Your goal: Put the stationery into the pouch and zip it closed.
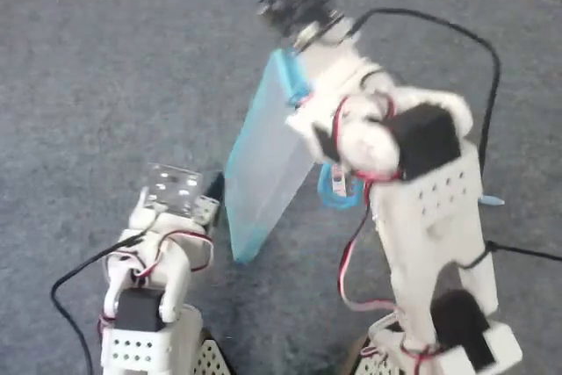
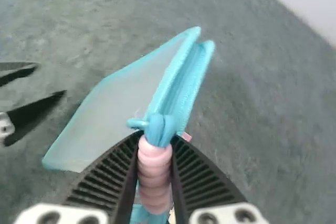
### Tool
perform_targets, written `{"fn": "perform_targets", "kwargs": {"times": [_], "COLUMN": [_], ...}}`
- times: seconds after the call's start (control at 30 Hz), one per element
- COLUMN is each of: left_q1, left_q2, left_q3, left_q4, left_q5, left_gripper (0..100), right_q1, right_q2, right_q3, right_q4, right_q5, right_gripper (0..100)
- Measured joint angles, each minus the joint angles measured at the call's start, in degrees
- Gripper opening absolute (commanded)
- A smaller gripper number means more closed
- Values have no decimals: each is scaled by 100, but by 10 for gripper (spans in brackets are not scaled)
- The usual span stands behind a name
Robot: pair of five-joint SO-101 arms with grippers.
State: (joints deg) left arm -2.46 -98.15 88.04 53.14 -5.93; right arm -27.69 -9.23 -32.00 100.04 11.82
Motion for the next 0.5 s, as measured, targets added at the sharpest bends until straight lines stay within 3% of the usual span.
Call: {"fn": "perform_targets", "kwargs": {"times": [0.17,0.27,0.5], "left_q1": [-149,132,2180], "left_q2": [-9,-79,-97], "left_q3": [-659,-1152,-1248], "left_q4": [457,1160,1925], "left_q5": [0,-88,-1538], "left_gripper": [165,98,41], "right_q1": [431,431,440], "right_q2": [721,1020,1354], "right_q3": [-396,-756,-1081], "right_q4": [0,0,26], "right_q5": [-563,-870,-976], "right_gripper": [6,6,6]}}
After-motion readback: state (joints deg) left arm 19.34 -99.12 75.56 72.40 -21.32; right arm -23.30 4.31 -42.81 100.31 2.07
